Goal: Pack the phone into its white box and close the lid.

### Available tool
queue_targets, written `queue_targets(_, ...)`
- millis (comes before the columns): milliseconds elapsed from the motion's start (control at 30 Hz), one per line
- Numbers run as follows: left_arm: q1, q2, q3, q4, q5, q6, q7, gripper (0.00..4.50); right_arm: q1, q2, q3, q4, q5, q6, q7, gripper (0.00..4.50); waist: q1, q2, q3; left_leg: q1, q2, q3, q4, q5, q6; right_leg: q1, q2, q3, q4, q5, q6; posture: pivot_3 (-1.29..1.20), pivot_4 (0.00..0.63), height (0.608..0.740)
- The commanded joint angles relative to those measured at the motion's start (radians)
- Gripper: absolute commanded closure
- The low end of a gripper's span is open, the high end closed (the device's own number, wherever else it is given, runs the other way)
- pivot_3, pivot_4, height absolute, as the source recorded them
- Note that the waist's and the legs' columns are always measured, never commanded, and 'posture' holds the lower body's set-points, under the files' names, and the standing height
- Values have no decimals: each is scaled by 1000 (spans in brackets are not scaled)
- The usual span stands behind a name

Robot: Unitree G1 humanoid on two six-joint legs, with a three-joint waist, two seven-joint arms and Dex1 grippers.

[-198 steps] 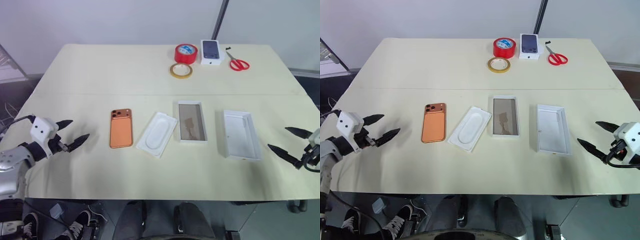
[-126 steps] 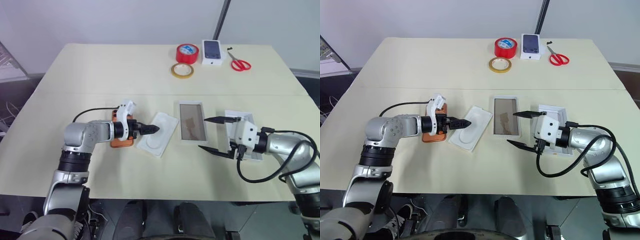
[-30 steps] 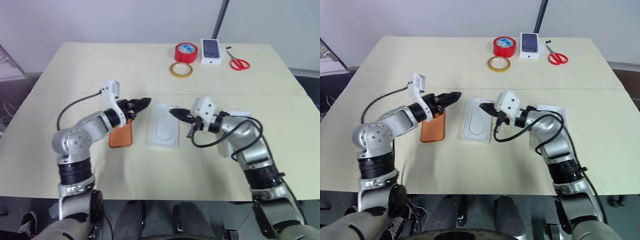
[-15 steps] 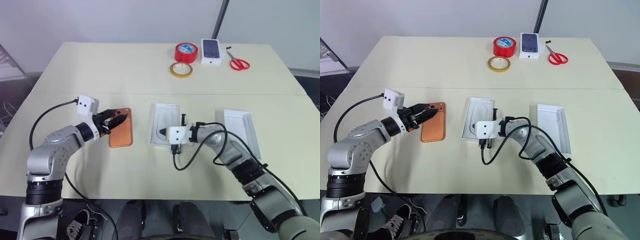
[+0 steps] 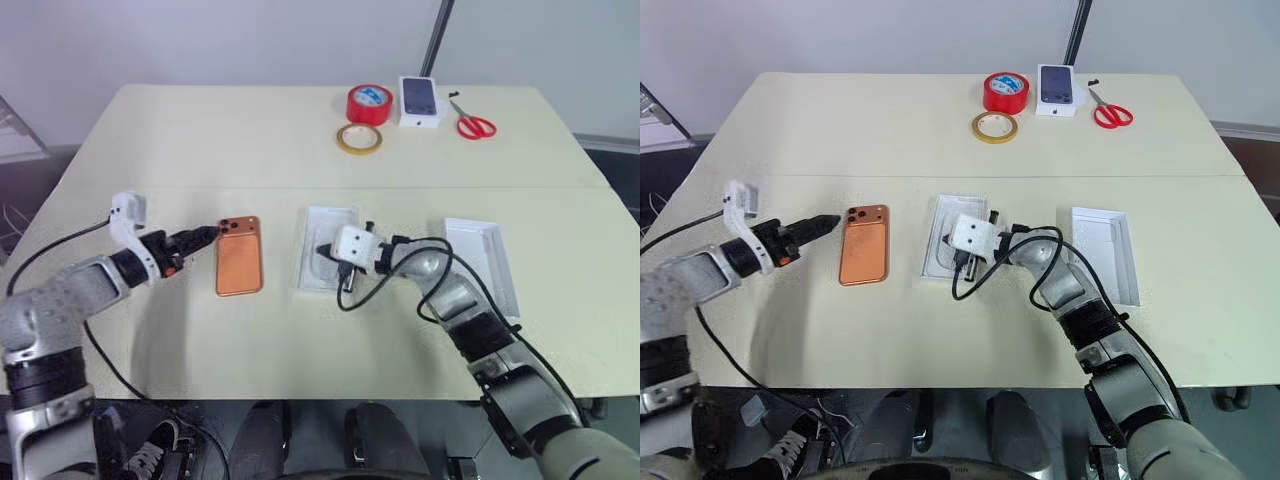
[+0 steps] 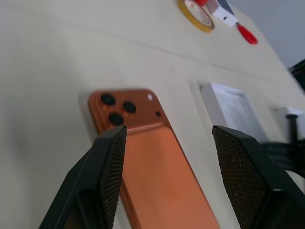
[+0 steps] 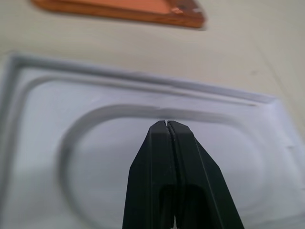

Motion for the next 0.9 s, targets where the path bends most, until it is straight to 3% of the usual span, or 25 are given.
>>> queue_targets(33, -30, 2, 65, 47, -31, 42, 48, 1486, -65, 49, -47, -97, 41, 34, -35, 4450, 0, 0, 0, 0, 0, 0, 0, 0, 0, 0, 0, 0, 0, 0, 0, 0, 150, 740)
queue_targets(267, -66, -13, 47, 119, -9, 124, 116, 1486, -178, 168, 53, -57, 28, 135, 34, 4450, -1, 0, 0, 0, 0, 0, -1, 0, -1, -2, 0, 0, 2, 0, 0, 0, 150, 740)
queue_targets(400, -50, -67, 31, 93, -4, 162, 170, 1486, -229, 203, 187, 51, -73, 136, 76, 4450, 1, 0, 0, 0, 0, 0, -1, 0, -1, -3, 0, 1, 2, 0, 0, 0, 150, 740)
queue_targets(533, -28, -112, 16, 82, 8, 179, 201, 1486, -272, 267, 254, 231, -161, 90, 12, 4450, 1, -1, -1, 0, -1, 0, -1, 1, -1, -6, -1, 1, 2, 0, 0, 0, 150, 740)
queue_targets(733, -31, -165, -7, 102, 33, 186, 228, 1486, -318, 301, 273, 391, -241, 12, -82, 4450, 4, 0, -7, 1, -2, 0, -2, 1, -2, -5, -2, 0, 2, 0, 0, 0, 150, 740)
queue_targets(900, -35, -161, -22, 106, 59, 164, 216, 1486, -357, 261, 216, 411, -218, 8, -55, 4450, 8, 1, -7, 2, -3, -1, -2, 1, -2, -4, -3, 0, 2, 0, 0, 0, 150, 740)
